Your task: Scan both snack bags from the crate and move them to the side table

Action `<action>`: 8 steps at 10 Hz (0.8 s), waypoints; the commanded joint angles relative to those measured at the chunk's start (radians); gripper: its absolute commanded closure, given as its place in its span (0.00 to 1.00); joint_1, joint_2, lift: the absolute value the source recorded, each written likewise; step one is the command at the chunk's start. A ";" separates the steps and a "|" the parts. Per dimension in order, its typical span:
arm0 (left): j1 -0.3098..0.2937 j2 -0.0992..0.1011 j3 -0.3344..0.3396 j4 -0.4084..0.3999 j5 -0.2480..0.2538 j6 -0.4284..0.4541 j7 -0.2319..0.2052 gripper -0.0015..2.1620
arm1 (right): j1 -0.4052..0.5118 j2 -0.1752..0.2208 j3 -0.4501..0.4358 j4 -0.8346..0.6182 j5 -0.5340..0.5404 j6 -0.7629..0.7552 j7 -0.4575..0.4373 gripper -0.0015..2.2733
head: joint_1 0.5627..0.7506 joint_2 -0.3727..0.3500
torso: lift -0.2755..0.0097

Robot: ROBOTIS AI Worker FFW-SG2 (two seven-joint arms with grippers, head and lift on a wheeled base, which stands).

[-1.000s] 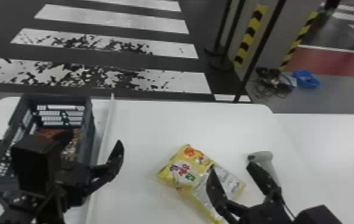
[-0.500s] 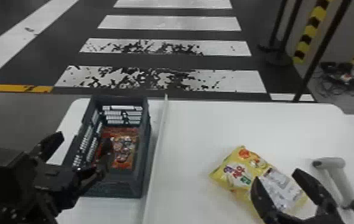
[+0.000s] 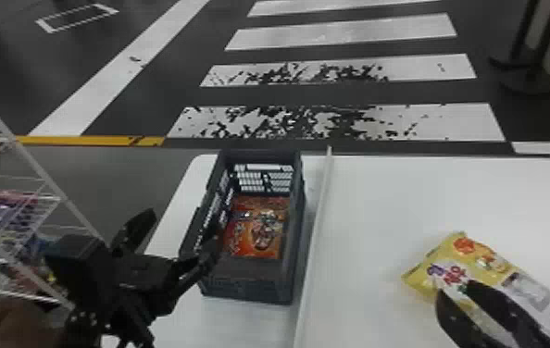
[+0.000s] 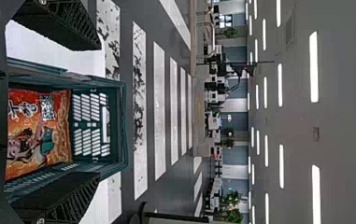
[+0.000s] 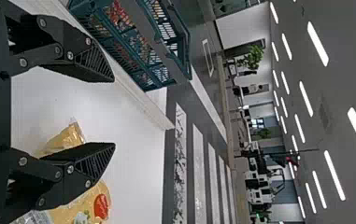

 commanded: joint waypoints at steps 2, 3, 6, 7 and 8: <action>-0.001 -0.004 -0.006 0.008 0.002 -0.004 -0.001 0.02 | -0.063 0.005 0.014 0.108 0.026 -0.003 0.033 0.99 | 0.70 0.86 | 0.63; -0.001 -0.005 -0.009 0.014 0.002 -0.004 -0.001 0.02 | -0.089 0.005 0.022 0.156 0.032 -0.003 0.043 0.99 | 0.70 0.87 | 0.63; -0.005 -0.002 -0.024 0.029 0.002 -0.004 -0.001 0.02 | -0.135 0.004 0.054 0.232 0.049 0.003 0.065 0.99 | 0.70 0.87 | 0.63; -0.005 -0.001 -0.025 0.026 0.002 -0.004 -0.001 0.02 | -0.166 0.005 0.071 0.275 0.048 0.006 0.065 0.99 | 0.70 0.88 | 0.63; -0.002 0.001 -0.025 0.025 0.002 -0.004 -0.001 0.02 | -0.183 0.005 0.079 0.298 0.048 0.009 0.065 0.99 | 0.70 0.88 | 0.63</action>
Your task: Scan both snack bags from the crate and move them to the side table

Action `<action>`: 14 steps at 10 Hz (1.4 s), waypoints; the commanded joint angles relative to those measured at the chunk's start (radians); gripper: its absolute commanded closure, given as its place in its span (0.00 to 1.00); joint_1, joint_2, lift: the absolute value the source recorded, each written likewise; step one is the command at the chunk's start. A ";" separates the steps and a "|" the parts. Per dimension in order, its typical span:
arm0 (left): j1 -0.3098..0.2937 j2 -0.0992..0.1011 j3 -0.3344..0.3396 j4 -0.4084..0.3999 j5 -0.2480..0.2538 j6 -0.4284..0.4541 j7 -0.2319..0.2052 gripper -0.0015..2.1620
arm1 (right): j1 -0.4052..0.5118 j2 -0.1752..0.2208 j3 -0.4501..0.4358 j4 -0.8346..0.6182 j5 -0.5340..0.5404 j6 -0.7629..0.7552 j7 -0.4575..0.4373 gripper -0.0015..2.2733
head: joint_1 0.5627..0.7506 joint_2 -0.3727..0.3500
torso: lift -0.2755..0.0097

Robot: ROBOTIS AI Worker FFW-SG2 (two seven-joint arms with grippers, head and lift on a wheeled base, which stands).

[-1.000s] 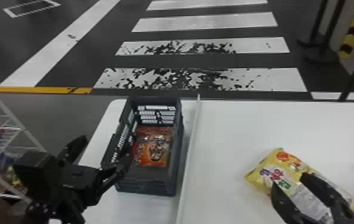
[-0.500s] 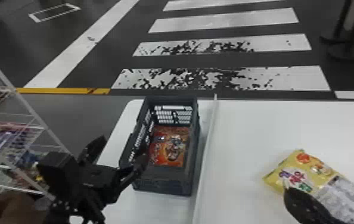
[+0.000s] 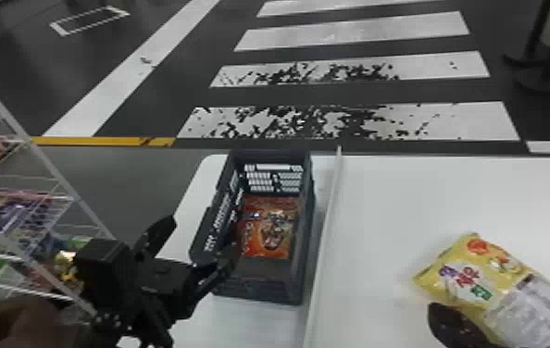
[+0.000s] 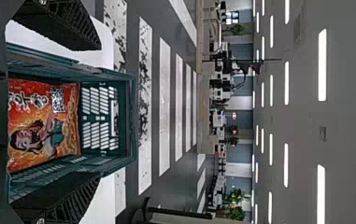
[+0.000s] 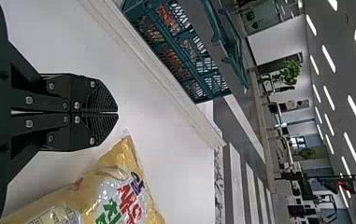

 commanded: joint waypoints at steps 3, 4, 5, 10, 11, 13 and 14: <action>0.008 0.002 -0.002 -0.003 -0.005 0.000 0.000 0.02 | -0.089 0.005 0.025 0.111 -0.010 0.017 -0.007 0.99 | 0.70 0.89 | 0.63; 0.008 0.002 0.000 -0.003 -0.005 0.000 0.000 0.02 | -0.115 0.006 0.032 0.140 -0.011 0.017 -0.017 0.99 | 0.70 0.89 | 0.63; 0.008 0.001 -0.002 -0.002 -0.005 0.000 -0.002 0.02 | -0.146 0.006 0.042 0.174 -0.005 0.020 -0.032 0.99 | 0.70 0.89 | 0.63; 0.009 -0.001 -0.011 0.032 -0.003 -0.049 -0.009 0.02 | -0.242 0.025 0.032 0.252 -0.001 0.059 -0.095 0.99 | 0.70 0.85 | 0.63; 0.009 -0.001 -0.013 0.040 -0.003 -0.058 -0.011 0.02 | -0.252 0.025 0.028 0.252 -0.001 0.072 -0.104 0.99 | 0.70 0.84 | 0.63; 0.008 -0.002 -0.019 0.046 0.000 -0.067 -0.017 0.02 | -0.270 0.026 0.020 0.252 -0.005 0.090 -0.121 0.99 | 0.70 0.82 | 0.63; 0.008 -0.004 -0.026 0.052 0.000 -0.089 -0.020 0.02 | -0.287 0.031 0.020 0.256 -0.004 0.102 -0.142 0.99 | 0.70 0.81 | 0.63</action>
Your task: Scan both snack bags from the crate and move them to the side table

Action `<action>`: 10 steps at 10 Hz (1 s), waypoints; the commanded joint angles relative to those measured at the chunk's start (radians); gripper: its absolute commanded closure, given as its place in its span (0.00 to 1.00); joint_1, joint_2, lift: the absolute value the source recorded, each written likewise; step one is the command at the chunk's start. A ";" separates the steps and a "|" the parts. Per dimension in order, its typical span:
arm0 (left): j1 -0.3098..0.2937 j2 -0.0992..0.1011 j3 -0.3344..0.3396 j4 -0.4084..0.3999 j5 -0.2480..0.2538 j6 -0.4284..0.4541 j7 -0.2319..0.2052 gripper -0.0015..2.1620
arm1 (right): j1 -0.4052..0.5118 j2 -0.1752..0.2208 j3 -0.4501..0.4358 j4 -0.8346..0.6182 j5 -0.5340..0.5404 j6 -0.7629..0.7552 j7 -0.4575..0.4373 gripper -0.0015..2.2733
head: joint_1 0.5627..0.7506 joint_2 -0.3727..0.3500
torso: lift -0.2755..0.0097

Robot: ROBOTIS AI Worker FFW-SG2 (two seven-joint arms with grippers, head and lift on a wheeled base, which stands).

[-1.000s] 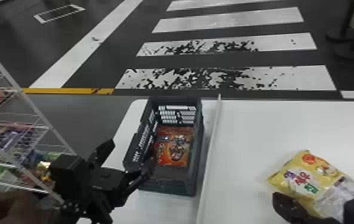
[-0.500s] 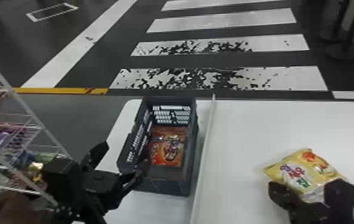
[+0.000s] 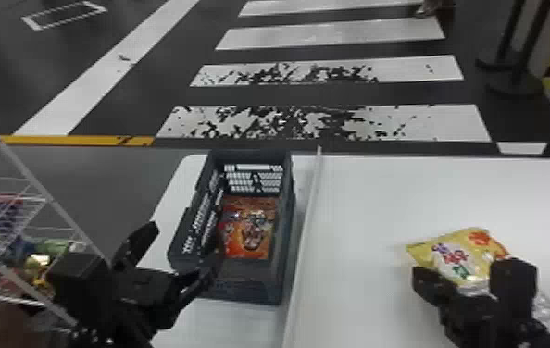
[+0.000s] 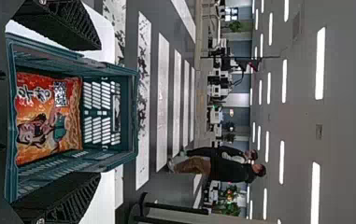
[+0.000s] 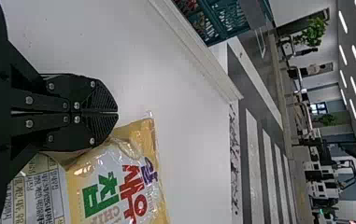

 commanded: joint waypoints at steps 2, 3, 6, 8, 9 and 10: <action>0.000 -0.002 -0.014 0.010 -0.003 -0.025 -0.005 0.02 | -0.032 0.006 0.000 0.012 -0.002 0.020 -0.029 0.99 | 0.70 0.78 | 0.63; 0.000 -0.004 -0.015 0.011 -0.004 -0.031 -0.007 0.02 | -0.040 0.004 -0.002 0.018 -0.004 0.023 -0.053 0.99 | 0.70 0.77 | 0.63; -0.003 -0.005 -0.022 0.022 -0.006 -0.043 -0.007 0.02 | -0.066 0.007 -0.034 0.060 -0.011 0.023 -0.109 0.99 | 0.70 0.72 | 0.63; -0.014 -0.004 -0.029 0.031 -0.006 -0.046 -0.010 0.02 | -0.083 0.012 -0.069 0.073 -0.024 0.026 -0.118 0.99 | 0.70 0.68 | 0.63; -0.017 -0.004 -0.032 0.039 -0.006 -0.058 -0.010 0.02 | -0.094 0.012 -0.079 0.078 -0.027 0.029 -0.124 0.99 | 0.70 0.67 | 0.63; -0.019 -0.004 -0.034 0.040 -0.006 -0.058 -0.010 0.02 | -0.104 0.010 -0.089 0.087 -0.028 0.032 -0.124 0.99 | 0.70 0.65 | 0.63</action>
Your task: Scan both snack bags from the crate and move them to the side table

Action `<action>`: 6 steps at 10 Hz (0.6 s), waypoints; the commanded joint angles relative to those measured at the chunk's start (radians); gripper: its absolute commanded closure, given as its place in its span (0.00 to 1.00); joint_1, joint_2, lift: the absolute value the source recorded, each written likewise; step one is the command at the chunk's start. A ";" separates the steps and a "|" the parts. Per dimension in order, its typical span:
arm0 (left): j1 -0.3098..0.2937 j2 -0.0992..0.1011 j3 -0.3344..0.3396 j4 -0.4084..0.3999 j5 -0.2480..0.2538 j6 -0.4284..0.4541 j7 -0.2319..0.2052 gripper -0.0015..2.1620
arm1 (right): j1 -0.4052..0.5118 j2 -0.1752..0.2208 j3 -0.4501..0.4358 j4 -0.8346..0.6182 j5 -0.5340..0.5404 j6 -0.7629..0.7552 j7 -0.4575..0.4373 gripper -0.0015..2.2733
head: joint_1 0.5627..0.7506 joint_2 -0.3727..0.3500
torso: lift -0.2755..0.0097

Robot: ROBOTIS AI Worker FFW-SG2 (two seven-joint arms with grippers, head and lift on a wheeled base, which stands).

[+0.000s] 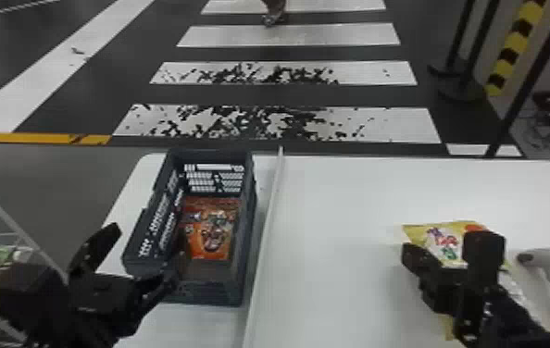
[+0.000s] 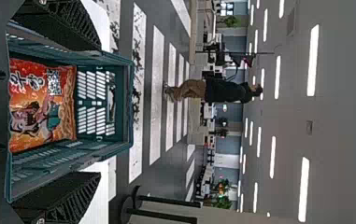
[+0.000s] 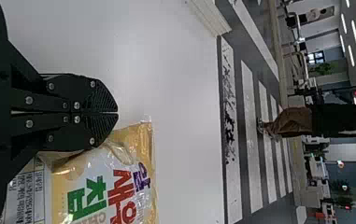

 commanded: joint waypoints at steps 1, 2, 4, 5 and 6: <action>-0.004 -0.001 -0.002 0.004 0.000 -0.001 0.000 0.02 | -0.002 0.000 -0.018 0.005 -0.021 0.001 0.002 0.99 | 0.70 0.63 | 0.63; -0.007 -0.001 -0.002 0.007 0.000 -0.001 0.000 0.02 | 0.033 0.000 -0.021 -0.042 -0.046 -0.005 0.008 0.99 | 0.70 0.62 | 0.63; -0.018 -0.001 -0.012 0.011 -0.008 -0.001 0.003 0.02 | 0.120 -0.002 -0.034 -0.232 -0.096 0.026 0.016 0.99 | 0.70 0.63 | 0.63; -0.021 -0.001 -0.015 0.014 -0.008 -0.001 0.003 0.02 | 0.142 -0.007 -0.063 -0.317 -0.141 0.075 0.020 0.99 | 0.70 0.64 | 0.63; -0.024 0.000 -0.025 0.017 -0.011 -0.001 0.003 0.02 | 0.156 -0.013 -0.089 -0.381 -0.153 0.115 0.020 0.99 | 0.70 0.64 | 0.63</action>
